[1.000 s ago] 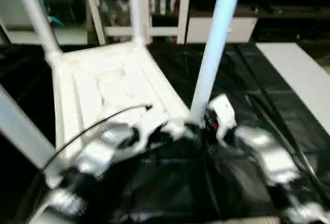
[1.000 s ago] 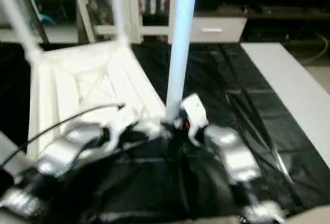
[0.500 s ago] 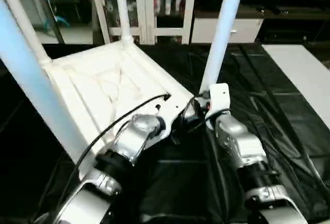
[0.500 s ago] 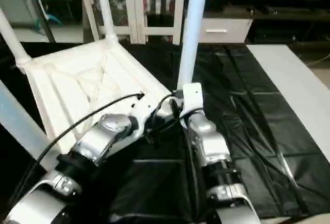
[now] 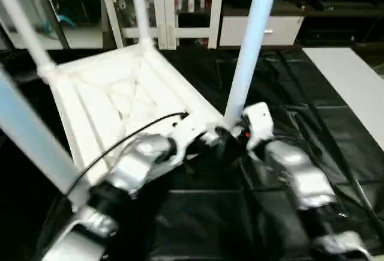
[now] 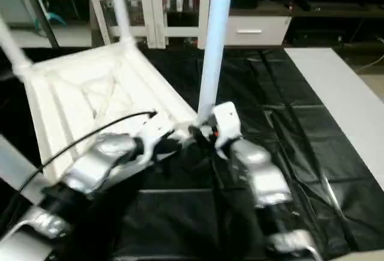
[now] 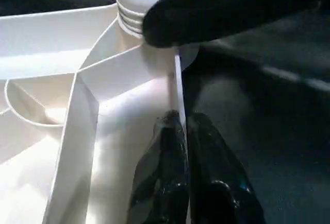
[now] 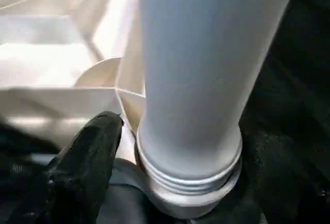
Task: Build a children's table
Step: Rotate leg to tighten
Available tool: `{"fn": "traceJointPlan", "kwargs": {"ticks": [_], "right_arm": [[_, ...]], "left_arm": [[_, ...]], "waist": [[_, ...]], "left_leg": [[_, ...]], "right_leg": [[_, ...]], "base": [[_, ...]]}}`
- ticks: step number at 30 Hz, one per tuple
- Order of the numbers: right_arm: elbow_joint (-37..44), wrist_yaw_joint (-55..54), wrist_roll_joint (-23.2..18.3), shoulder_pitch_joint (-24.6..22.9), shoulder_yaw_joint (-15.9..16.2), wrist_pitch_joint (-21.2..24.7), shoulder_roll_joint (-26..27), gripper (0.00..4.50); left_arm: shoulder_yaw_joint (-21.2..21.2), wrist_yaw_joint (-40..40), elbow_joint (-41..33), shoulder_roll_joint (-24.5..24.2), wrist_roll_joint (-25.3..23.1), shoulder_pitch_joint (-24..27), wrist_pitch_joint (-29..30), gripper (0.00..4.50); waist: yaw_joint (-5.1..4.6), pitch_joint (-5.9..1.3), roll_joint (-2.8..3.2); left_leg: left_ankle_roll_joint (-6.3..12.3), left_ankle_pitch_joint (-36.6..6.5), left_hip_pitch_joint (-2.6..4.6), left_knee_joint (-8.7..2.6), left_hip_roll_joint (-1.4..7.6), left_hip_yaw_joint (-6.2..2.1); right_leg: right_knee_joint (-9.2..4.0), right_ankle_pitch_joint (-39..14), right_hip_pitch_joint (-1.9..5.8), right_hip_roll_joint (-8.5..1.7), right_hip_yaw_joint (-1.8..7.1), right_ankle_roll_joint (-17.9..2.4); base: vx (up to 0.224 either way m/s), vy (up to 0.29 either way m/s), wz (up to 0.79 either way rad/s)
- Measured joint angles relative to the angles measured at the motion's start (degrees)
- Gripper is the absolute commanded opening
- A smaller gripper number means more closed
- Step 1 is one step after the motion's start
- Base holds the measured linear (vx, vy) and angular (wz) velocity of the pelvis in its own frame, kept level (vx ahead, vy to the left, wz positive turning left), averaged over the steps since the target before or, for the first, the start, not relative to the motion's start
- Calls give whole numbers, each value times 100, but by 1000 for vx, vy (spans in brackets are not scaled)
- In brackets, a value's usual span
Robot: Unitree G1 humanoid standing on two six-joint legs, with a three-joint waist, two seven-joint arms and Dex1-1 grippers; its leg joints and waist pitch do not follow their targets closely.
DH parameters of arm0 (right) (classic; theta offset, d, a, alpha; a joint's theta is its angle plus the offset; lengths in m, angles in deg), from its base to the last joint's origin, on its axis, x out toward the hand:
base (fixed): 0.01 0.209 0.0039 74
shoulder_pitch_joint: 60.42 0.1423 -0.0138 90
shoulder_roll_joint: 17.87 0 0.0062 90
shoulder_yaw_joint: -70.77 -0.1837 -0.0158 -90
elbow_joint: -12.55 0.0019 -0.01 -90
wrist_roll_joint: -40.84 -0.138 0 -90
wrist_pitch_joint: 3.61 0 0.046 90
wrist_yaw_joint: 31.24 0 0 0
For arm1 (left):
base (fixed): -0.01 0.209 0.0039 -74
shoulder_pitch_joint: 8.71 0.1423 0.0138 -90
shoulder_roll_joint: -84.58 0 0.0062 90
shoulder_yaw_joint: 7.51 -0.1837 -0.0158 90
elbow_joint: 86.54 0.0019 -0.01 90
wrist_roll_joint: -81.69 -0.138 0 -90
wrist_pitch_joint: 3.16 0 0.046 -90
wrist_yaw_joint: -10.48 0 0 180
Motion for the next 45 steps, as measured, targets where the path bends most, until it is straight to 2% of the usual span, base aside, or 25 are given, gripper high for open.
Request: {"fn": "traceJointPlan", "kwargs": {"ticks": [2, 6, 14, 17, 18, 22, 24, 31, 33, 36, 37, 45], "right_arm": [[76, 394, -76, -54, 37, -39, -171, 418], [358, 1707, -255, -405, 201, -269, -1024, 443], [855, 2917, -426, -677, 449, -274, -1722, 443], [880, 3045, -444, -677, 447, -283, -1737, 443], [880, 3111, -453, -677, 448, -312, -1736, 418], [874, 3216, -474, -676, 448, -409, -1705, 405], [848, 3224, -466, -676, 460, -508, -1680, 375], [799, 3285, -466, -667, 485, -527, -1678, 329], [783, 3291, -466, -667, 484, -541, -1677, 294], [768, 3314, -464, -668, 486, -586, -1677, 283], [767, 3315, -464, -668, 486, -587, -1676, 267], [642, 3314, -445, -656, 496, -688, -1588, 260]], "left_arm": [[-64, 260, -180, -161, 53, 78, -5, 0], [-125, 974, -646, -562, 279, 362, -21, 0], [-202, 1626, -1078, -922, 526, 619, -11, 0], [-211, 1677, -1088, -971, 546, 623, -8, 0], [-209, 1696, -1121, -990, 546, 636, 13, 0], [-212, 1738, -1188, -1010, 551, 662, 45, 0], [-211, 1740, -1193, -1012, 551, 662, 62, 0], [-215, 1755, -1224, -1025, 557, 675, 87, 0], [-215, 1771, -1231, -1029, 557, 678, 93, 0], [-218, 1800, -1248, -1043, 557, 680, 114, 0], [-218, 1801, -1249, -1045, 557, 680, 120, 0], [-218, 1844, -1318, -1108, 562, 689, 239, 0]], "waist": [[24, 1, 1], [169, 3, 1], [178, 11, 4], [167, 10, 4], [163, 10, 4], [171, 11, 3], [173, 11, 3], [174, 10, 3], [175, 10, 3], [174, 10, 3], [175, 10, 3], [157, 9, 0]], "left_leg": [[-2, -1, -1, 0, -1, 1], [4, -4, -2, 2, -9, 10], [4, -5, 1, 5, -9, 10], [4, -4, 4, 6, -8, 10], [4, -4, 5, 6, -8, 10], [4, -4, 2, 6, -8, 10], [5, -4, 2, 6, -8, 10], [5, -4, 3, 7, -8, 10], [5, -4, 3, 7, -8, 10], [5, -4, 3, 7, -8, 10], [5, -4, 3, 8, -8, 9], [5, -3, 8, 11, -7, 10]], "right_leg": [[0, -1, 0, -2, 0, -1], [-7, -3, 5, -12, 5, -5], [-4, -3, 9, -14, 5, -5], [-1, -2, 9, -13, 5, -5], [-1, -3, 9, -13, 5, -5], [-2, -3, 9, -13, 5, -5], [-2, -3, 9, -13, 5, -5], [-1, -3, 9, -13, 4, -5], [-1, -3, 9, -13, 3, -5], [-1, -3, 9, -13, 3, -5], [0, -3, 10, -13, 3, -5], [5, -3, 12, -13, 4, -6]], "base": [[0, 0, 0], [0, 0, 0], [0, 0, 0], [0, 0, 0], [0, 0, 0], [0, 0, 0], [0, 0, 0], [0, 0, 0], [0, 0, 0], [0, 0, 0], [0, 0, 0], [0, 0, 0]]}}
